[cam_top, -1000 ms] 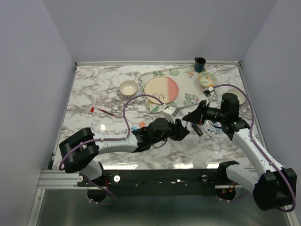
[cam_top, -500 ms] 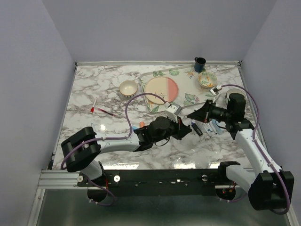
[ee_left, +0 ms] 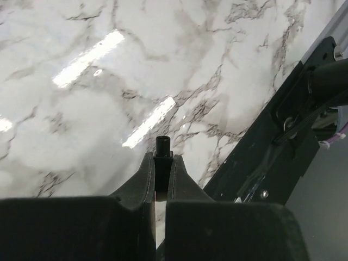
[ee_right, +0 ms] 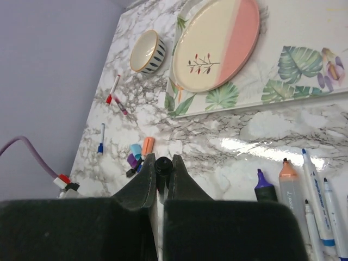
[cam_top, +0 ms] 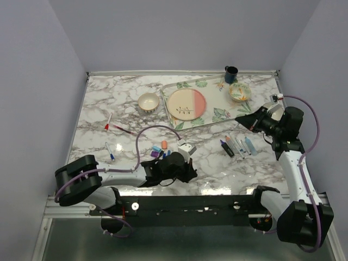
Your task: Open the pen caps
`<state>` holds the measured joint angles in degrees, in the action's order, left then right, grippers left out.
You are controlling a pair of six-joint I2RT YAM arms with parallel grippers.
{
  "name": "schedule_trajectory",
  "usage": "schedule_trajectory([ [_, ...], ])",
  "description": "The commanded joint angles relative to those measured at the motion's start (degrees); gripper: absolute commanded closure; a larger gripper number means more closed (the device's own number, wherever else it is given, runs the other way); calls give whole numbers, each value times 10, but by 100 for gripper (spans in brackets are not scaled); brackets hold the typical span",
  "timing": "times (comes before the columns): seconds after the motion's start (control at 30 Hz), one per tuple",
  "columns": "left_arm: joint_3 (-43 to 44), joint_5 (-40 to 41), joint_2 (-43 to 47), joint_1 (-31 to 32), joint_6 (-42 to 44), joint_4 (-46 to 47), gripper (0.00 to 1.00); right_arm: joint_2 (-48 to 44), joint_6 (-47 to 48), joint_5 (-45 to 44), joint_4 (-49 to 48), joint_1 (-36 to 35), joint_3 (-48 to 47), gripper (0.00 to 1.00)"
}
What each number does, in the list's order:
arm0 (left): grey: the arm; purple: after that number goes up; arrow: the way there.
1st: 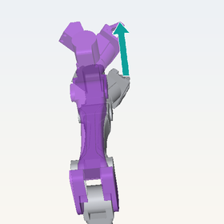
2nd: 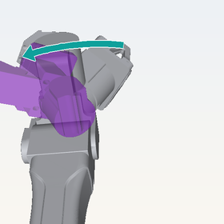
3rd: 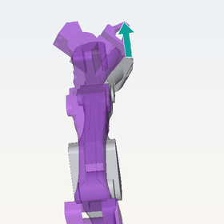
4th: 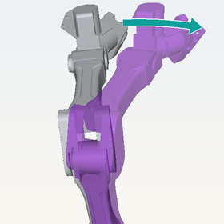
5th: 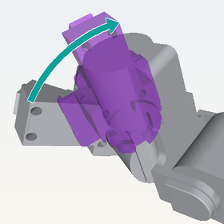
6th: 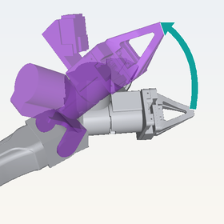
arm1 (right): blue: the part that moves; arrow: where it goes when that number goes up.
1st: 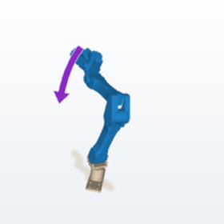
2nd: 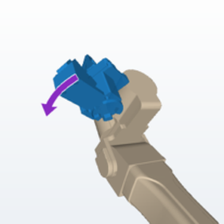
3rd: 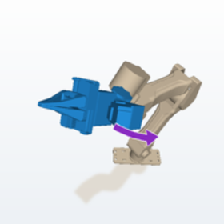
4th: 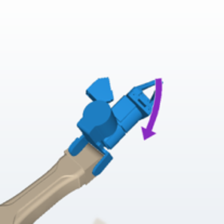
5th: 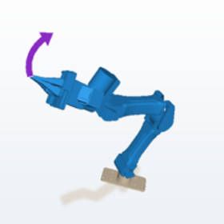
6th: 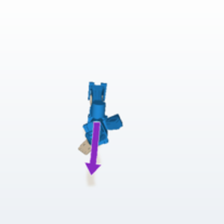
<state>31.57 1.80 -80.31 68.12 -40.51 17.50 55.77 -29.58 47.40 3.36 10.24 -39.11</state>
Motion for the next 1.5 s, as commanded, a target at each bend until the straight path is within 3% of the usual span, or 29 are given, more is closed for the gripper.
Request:
schedule_trajectory([
  [0.0, -33, 57, 93, 0, -6, -38, 100, -4, 58, -24, 0, 3, -12, 100],
  [0.07, -51, 92, 141, 0, -7, -57, 100, 6, 121, -2, 24, 3, -18, 99],
  [0.2, -84, 147, 212, -4, -13, -93, 100, 33, 269, 131, 100, 3, -45, 99],
  [0.23, -90, 155, 235, -9, -17, -110, 100, 42, 343, 150, 157, 3, -66, 99],
  [0.3, -103, 175, 255, -12, -20, -126, 100, 57, 377, 167, 188, 3, -80, 99],
  [0.73, -144, 304, 399, -75, -146, -308, 100, 188, 544, 75, 363, 2, -164, 99],
  [0.83, -154, 302, 422, -119, -165, -342, 100, 217, 557, 46, 382, 2, -173, 99],
  [0.97, -170, 280, 423, -188, -171, -361, 90, 237, 562, 20, 387, 2, -177, 99],
  [1.07, -176, 254, 402, -229, -156, -347, 89, 249, 566, -12, 385, 2, -178, 99],
  [1.47, -176, 214, 307, -261, -142, -279, 72, 316, 564, -136, 376, -20, -182, 95],
])
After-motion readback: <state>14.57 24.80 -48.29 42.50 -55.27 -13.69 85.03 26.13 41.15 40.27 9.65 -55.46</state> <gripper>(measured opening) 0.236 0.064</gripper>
